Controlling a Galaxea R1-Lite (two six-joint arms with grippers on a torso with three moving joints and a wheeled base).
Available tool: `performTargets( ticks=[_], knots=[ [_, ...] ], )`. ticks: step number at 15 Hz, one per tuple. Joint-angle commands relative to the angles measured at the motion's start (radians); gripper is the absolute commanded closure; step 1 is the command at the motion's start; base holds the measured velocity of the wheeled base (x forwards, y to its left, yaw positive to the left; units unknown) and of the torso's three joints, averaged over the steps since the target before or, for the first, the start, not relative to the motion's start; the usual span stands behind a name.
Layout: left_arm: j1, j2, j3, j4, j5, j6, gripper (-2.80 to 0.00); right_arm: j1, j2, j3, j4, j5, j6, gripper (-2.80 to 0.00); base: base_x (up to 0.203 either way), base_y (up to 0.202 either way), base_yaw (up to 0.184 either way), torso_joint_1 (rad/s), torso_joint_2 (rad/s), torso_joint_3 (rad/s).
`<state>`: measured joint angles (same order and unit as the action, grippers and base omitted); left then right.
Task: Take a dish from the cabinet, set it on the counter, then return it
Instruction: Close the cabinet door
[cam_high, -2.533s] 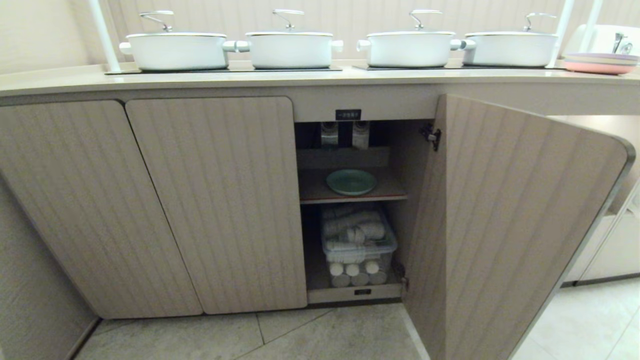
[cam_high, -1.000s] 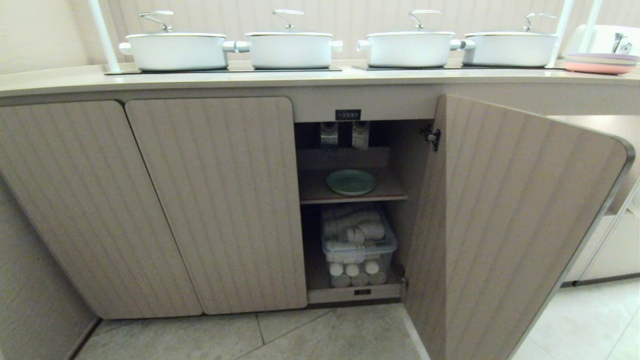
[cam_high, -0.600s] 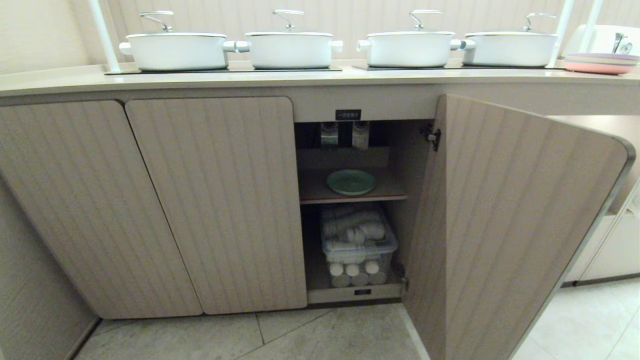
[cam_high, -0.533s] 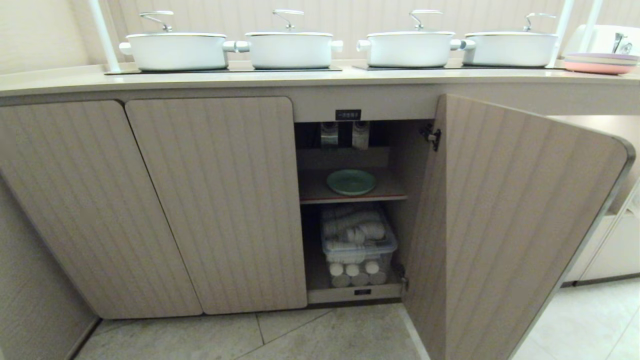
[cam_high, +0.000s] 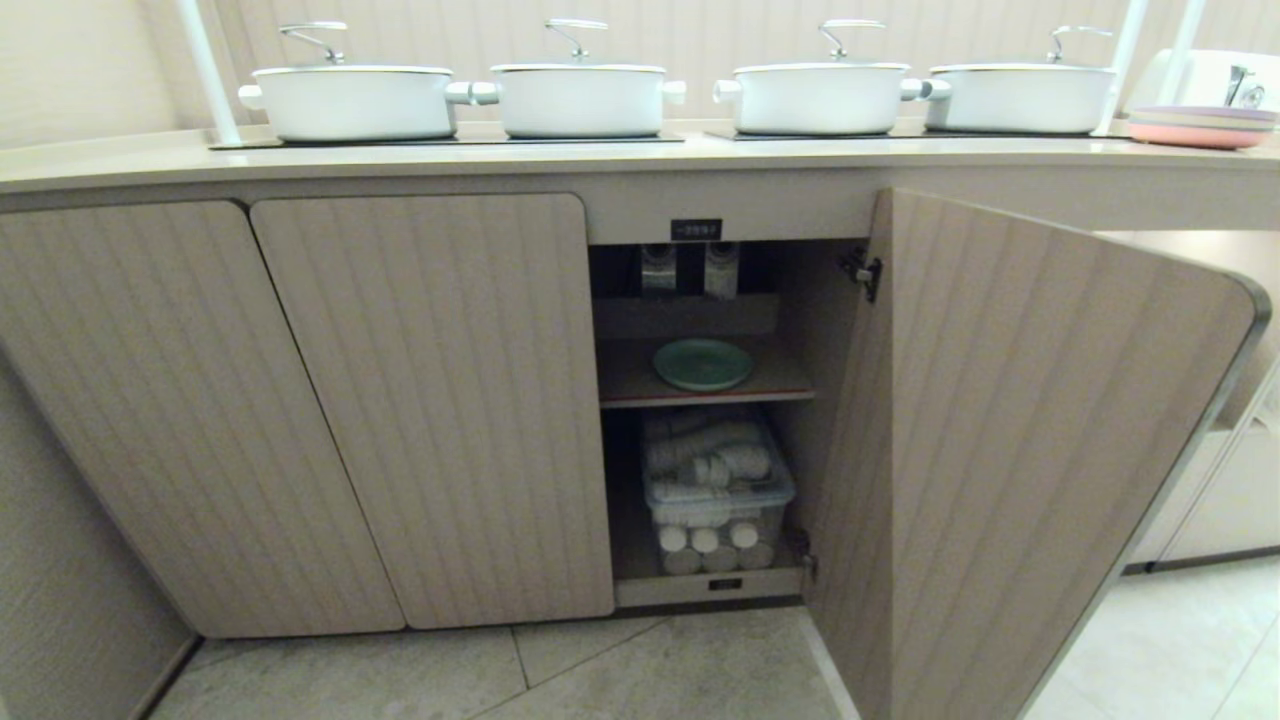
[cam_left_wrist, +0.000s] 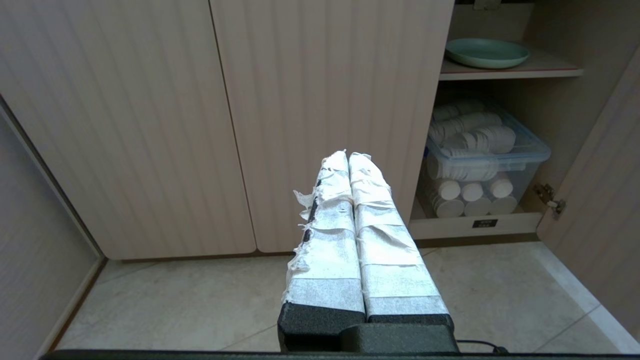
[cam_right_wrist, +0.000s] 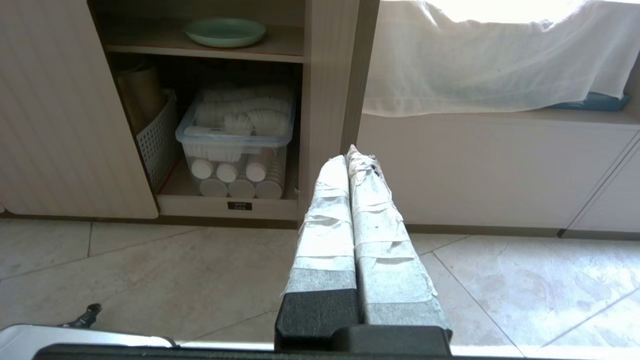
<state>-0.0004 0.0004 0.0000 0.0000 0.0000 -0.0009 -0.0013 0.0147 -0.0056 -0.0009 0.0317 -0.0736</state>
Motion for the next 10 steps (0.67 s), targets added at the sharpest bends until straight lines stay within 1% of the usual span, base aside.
performTargets(
  ticks=[1,4,6,8,9,10],
  knots=[
    [-0.001,0.000,0.000,0.000,0.000,-0.001,0.00,0.000,0.046,-0.024,0.004,0.000,-0.002,0.00,0.000,0.000,0.000,0.000,0.00,0.000],
    [-0.001,0.000,0.000,0.000,0.000,0.000,0.00,-0.002,0.100,-0.063,0.000,-0.016,0.000,0.00,0.000,0.000,0.000,0.000,0.00,0.000],
    [-0.001,0.000,0.000,0.000,0.000,-0.001,0.00,-0.007,0.154,-0.096,0.005,-0.092,0.000,0.00,0.000,0.000,0.000,0.000,0.00,0.000],
    [-0.001,0.000,0.000,0.000,0.000,-0.001,0.00,-0.027,0.222,-0.118,0.004,-0.140,0.000,0.00,0.000,0.000,0.000,0.000,0.00,0.000],
    [-0.001,0.000,0.000,0.000,0.000,0.000,0.00,-0.056,0.262,-0.130,0.002,-0.169,0.000,0.00,0.000,0.000,0.000,0.000,0.00,0.000],
    [0.000,0.000,0.000,0.000,0.000,-0.001,0.00,-0.121,0.301,-0.142,0.001,-0.183,0.000,0.00,0.000,0.000,0.000,0.000,0.00,0.000]
  ],
)
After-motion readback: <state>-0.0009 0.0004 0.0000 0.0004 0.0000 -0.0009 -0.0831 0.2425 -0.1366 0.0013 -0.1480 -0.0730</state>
